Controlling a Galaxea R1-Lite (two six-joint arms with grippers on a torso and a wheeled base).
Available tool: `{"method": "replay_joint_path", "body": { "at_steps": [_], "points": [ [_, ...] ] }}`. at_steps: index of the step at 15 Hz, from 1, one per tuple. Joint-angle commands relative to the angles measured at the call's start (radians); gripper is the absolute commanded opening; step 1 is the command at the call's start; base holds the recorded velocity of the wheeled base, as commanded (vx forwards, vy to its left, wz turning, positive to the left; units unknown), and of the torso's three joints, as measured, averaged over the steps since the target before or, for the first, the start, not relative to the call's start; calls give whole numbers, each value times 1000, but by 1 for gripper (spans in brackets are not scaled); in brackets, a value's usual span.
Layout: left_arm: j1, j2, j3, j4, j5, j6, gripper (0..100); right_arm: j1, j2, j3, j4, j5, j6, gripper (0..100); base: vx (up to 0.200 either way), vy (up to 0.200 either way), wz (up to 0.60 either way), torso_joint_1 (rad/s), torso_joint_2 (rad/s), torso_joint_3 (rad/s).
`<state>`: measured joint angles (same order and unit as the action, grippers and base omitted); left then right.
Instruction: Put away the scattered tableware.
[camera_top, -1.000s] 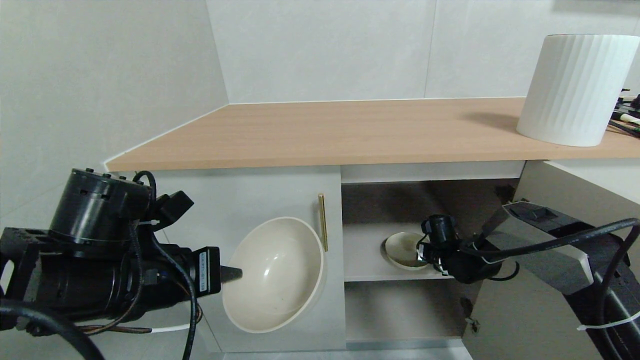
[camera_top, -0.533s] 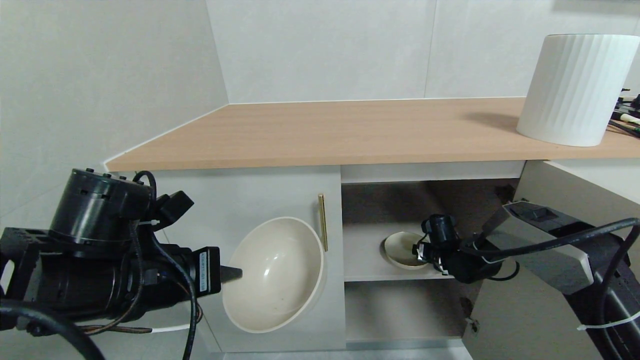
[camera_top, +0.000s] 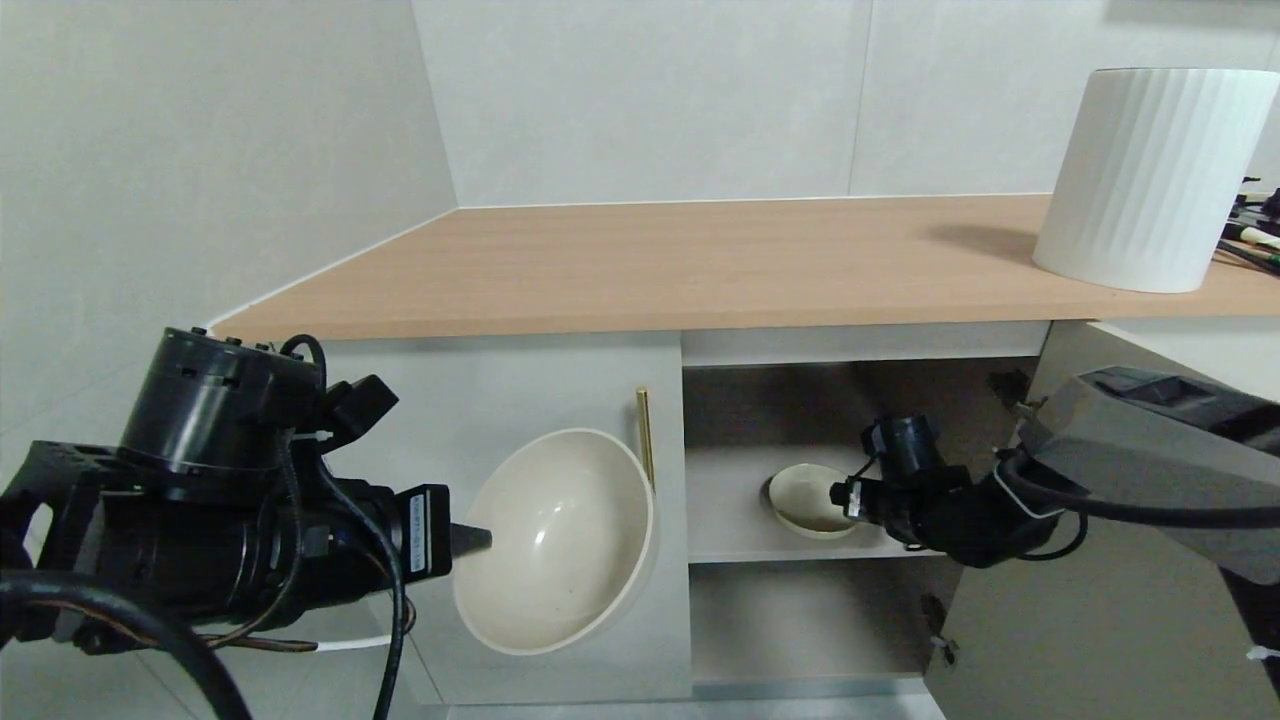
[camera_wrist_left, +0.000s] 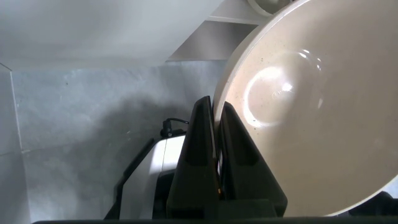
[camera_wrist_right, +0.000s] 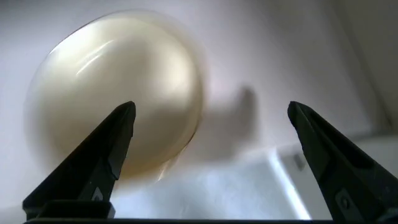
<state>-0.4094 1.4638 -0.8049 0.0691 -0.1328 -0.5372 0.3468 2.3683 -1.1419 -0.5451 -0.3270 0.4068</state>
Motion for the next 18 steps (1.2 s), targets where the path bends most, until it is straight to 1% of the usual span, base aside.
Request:
{"method": "replay_joint_path", "body": {
  "at_steps": [1, 2, 4, 5, 6, 7, 8, 10, 11, 12, 14, 18],
  "points": [
    [-25, 50, -23, 0, 4, 0, 0, 87, -262, 166, 43, 77, -36, 100, 0, 0, 0, 0, 0, 0],
    [-35, 70, -31, 1, 13, 0, 0, 118, -331, 195, 94, 95, -54, 100, 0, 0, 0, 0, 0, 0],
    [-71, 113, -36, 3, 50, 2, 0, 175, -492, 229, 226, 155, -59, 100, 0, 0, 0, 0, 0, 0],
    [-94, 135, -45, 9, 71, 5, 0, 198, -560, 232, 290, 197, -57, 100, 0, 0, 0, 0, 0, 0],
    [-126, 176, -68, 37, 102, 5, 0, 235, -658, 232, 406, 266, -59, 100, 0, 0, 0, 0, 0, 0],
    [-146, 207, -85, 49, 116, 3, 0, 256, -709, 225, 471, 301, -59, 100, 0, 0, 0, 0, 0, 0],
    [-167, 240, -94, 52, 134, 3, 0, 278, -744, 223, 508, 327, -59, 100, 0, 0, 0, 0, 0, 0],
    [-195, 300, -100, 52, 170, 0, 0, 316, -759, 231, 514, 332, -59, 100, 0, 0, 0, 0, 0, 0],
    [-200, 308, -100, 52, 179, 0, 0, 324, -759, 231, 514, 332, -59, 100, 0, 0, 0, 0, 0, 0],
    [-218, 326, -99, 52, 199, -1, 0, 394, -748, 251, 514, 316, -59, 100, 0, 0, 0, 0, 0, 0],
    [-232, 328, -97, 54, 200, -1, 0, 468, -735, 263, 513, 283, -59, 100, 0, 0, 0, 0, 0, 0],
    [-263, 326, -94, 54, 202, -3, 0, 508, -661, 264, 508, 264, -54, 100, 0, 0, 0, 0, 0, 0]
  ]
}}
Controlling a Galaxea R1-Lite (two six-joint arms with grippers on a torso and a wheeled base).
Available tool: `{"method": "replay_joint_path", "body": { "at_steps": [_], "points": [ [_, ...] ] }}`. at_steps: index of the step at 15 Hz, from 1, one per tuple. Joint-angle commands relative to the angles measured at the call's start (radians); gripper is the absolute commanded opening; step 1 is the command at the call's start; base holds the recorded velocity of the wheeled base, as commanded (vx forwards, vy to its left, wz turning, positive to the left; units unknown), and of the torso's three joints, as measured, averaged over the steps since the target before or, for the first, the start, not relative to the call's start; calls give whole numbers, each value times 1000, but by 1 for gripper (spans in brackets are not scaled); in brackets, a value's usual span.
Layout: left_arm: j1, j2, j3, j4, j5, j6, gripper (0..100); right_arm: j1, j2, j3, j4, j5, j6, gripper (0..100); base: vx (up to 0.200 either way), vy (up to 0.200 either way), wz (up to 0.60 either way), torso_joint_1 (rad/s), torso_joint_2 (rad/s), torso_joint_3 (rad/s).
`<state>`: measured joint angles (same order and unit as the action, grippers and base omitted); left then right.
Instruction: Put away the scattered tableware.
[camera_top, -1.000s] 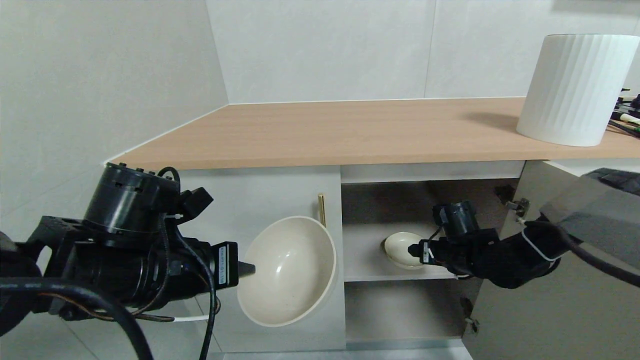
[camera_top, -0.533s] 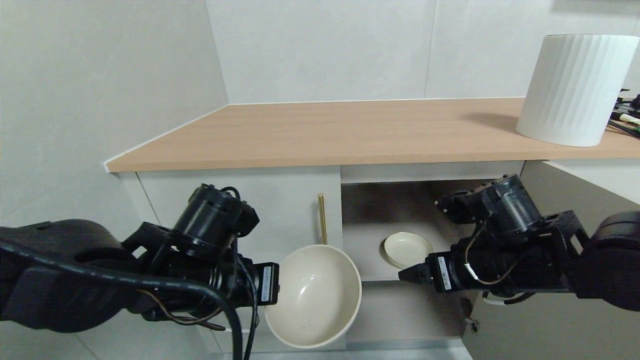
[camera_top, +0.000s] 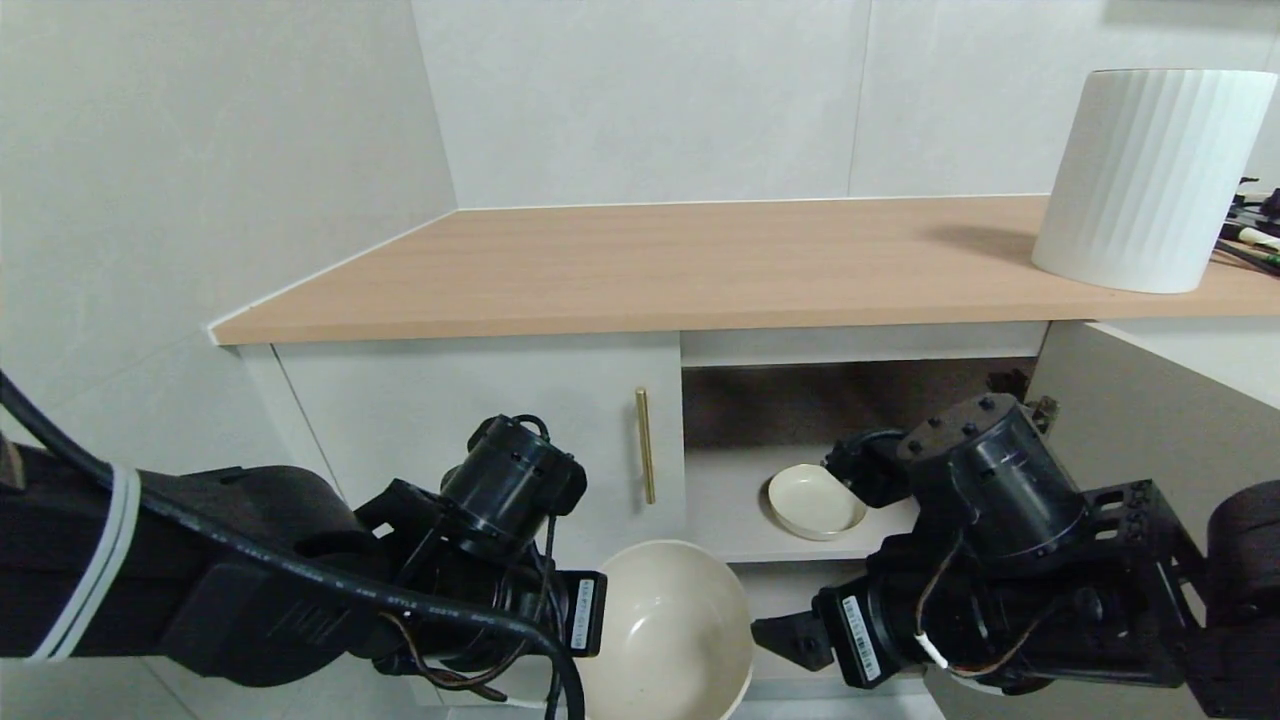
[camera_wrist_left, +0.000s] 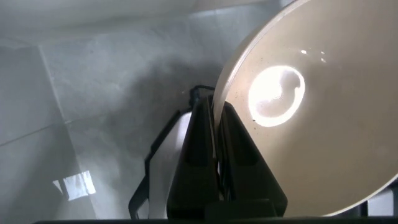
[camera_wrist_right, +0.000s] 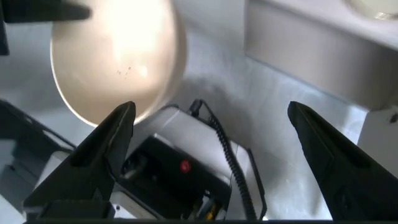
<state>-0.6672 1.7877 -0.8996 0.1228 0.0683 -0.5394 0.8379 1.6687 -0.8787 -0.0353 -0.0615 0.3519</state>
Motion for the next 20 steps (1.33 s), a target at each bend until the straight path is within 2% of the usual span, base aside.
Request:
{"method": "replay_joint_path", "body": {
  "at_steps": [1, 10, 11, 20],
  "points": [
    [-5, -5, 4, 0, 1, -1, 0, 27, 78, 0, -5, -23, 2, 100, 0, 0, 0, 0, 0, 0],
    [-20, -10, 11, 1, 8, -2, 0, 35, 178, -2, -135, -101, 39, 100, 0, 0, 0, 0, 0, 0],
    [-20, -10, 11, 1, 8, -2, 0, 35, 178, -2, -136, -101, 41, 0, 0, 0, 0, 0, 0, 0],
    [-20, -7, 10, 1, 8, -2, 0, 33, 178, 0, -141, -101, 53, 0, 0, 0, 0, 0, 0, 0]
  ]
}}
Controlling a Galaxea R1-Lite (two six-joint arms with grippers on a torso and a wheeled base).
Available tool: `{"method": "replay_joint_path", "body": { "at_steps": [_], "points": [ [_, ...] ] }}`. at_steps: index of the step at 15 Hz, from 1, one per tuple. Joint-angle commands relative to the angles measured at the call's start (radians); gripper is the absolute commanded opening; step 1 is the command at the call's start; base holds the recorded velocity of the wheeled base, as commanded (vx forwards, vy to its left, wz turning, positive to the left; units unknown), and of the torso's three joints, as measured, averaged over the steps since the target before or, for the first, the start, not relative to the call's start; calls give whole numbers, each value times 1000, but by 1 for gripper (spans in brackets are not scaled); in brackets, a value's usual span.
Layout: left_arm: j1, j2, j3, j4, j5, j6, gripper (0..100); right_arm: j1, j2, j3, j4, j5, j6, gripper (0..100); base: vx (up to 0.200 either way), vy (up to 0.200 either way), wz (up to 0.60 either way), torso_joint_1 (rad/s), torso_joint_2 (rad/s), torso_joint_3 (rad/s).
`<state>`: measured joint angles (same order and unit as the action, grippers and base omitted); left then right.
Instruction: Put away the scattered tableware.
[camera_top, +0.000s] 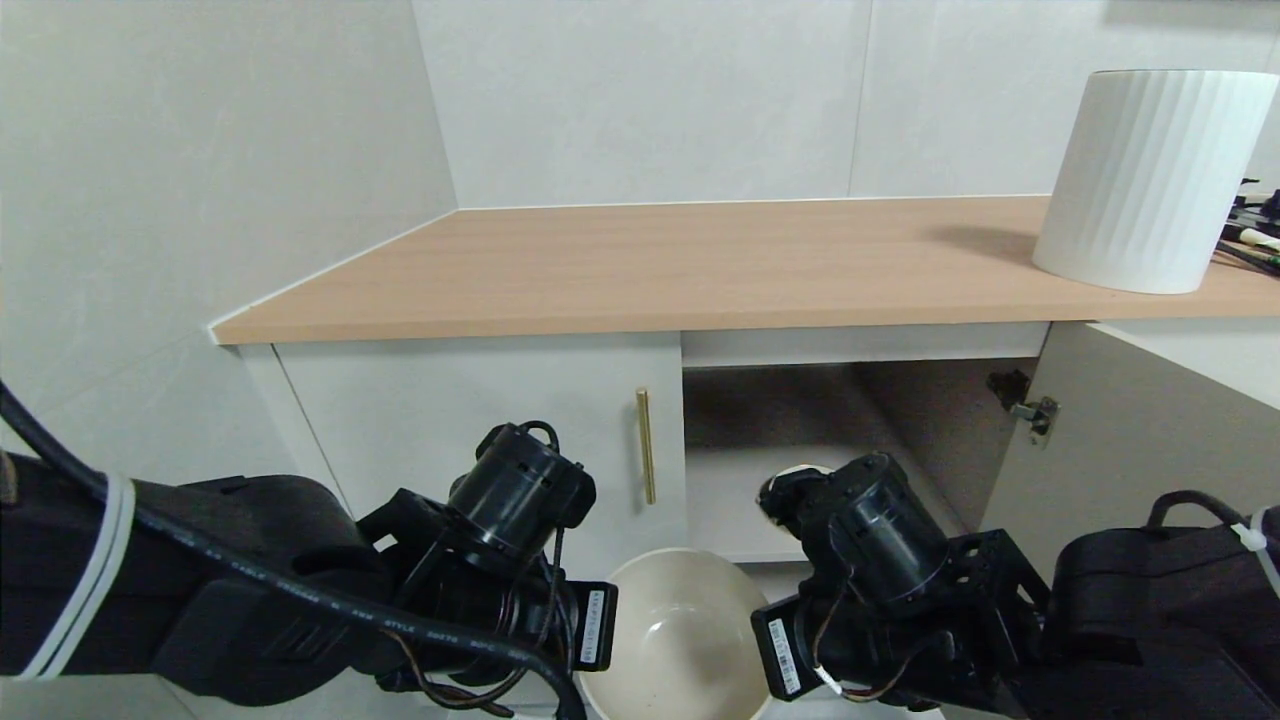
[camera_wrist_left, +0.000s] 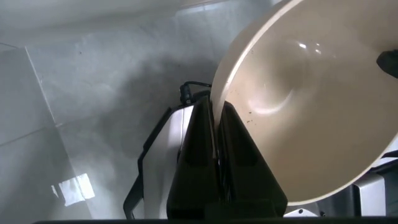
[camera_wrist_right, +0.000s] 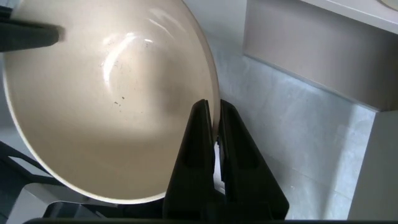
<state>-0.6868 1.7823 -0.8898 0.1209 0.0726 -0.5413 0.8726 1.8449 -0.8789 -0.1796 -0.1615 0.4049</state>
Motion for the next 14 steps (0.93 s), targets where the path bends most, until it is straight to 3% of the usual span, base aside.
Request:
{"method": "replay_joint_path", "body": {
  "at_steps": [1, 4, 5, 14],
  "points": [
    [0, -1, 0, 3, 6, -2, 0, 0, 4, 0, 3, -3, 0, 0, 0, 0, 0, 0, 0, 0],
    [0, -3, 0, 3, 18, -6, 0, 0, 2, 0, 3, -3, 0, 0, 0, 0, 0, 0, 0, 0],
    [0, -3, 2, 3, 26, -6, 100, 0, 2, 0, 3, -3, -1, 0, 0, 0, 0, 0, 0, 0],
    [0, -23, -1, 0, 26, -9, 100, -3, 11, 0, 3, -6, 0, 0, 0, 0, 0, 0, 0, 0]
  ]
}}
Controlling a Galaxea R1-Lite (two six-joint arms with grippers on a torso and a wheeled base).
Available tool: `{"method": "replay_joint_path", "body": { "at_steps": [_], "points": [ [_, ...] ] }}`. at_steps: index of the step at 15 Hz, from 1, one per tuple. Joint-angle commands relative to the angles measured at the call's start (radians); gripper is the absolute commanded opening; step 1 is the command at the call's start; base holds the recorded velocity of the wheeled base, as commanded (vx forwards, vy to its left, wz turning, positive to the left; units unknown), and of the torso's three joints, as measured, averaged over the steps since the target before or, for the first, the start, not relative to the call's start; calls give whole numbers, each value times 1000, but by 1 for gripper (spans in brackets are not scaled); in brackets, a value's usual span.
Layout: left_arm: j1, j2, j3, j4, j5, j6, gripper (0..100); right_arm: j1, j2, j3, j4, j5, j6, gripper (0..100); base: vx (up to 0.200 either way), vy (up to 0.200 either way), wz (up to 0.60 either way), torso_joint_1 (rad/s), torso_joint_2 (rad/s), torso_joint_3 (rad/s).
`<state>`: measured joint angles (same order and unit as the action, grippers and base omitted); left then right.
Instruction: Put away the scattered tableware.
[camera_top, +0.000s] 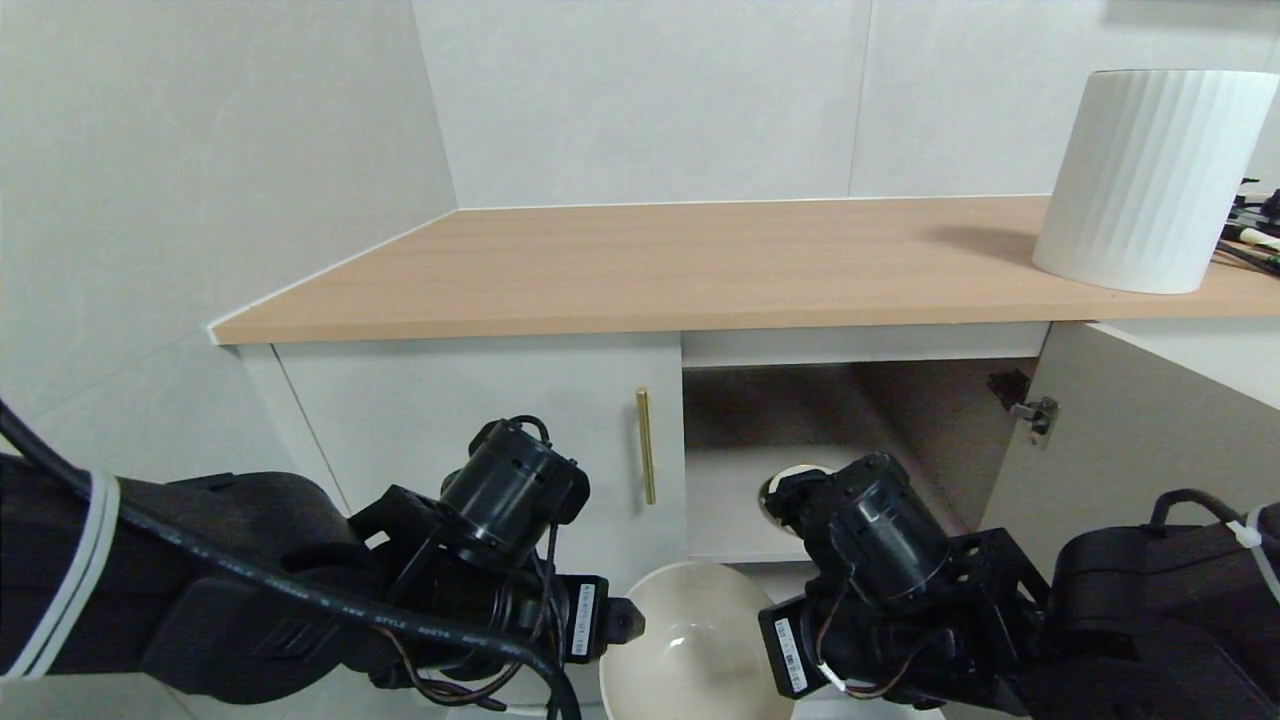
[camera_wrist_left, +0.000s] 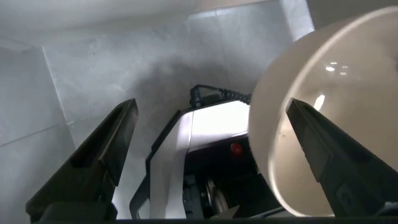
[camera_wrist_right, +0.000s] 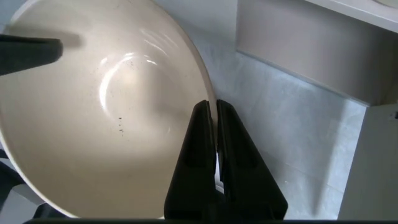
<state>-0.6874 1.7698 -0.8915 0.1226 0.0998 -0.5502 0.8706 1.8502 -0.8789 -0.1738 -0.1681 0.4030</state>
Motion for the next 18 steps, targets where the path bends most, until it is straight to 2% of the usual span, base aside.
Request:
{"method": "replay_joint_path", "body": {
  "at_steps": [1, 4, 6, 11, 13, 18],
  "points": [
    [0, -21, 0, -1, -2, 0, 100, -7, 12, -2, -3, -4, 0, 0, 0, 0, 0, 0, 0, 0],
    [3, -32, 0, -3, -2, -2, 100, -58, 26, -6, -4, -2, 0, 0, 0, 0, 0, 0, 0, 0],
    [5, -35, -3, -3, -2, -28, 100, -119, 29, -6, -19, -2, -1, 0, 0, 0, 0, 0, 0, 0],
    [8, -50, -3, -3, -2, -33, 100, -292, 81, -31, -84, -13, -23, 0, 0, 0, 0, 0, 0, 0],
    [8, -58, -3, -3, -2, -33, 100, -351, 155, -45, -176, -30, -19, 0, 0, 0, 0, 0, 0, 0],
    [8, -58, -3, -3, -2, -33, 100, -429, 299, -80, -375, -100, -7, 0, 0, 0, 0, 0, 0, 0]
  ]
}}
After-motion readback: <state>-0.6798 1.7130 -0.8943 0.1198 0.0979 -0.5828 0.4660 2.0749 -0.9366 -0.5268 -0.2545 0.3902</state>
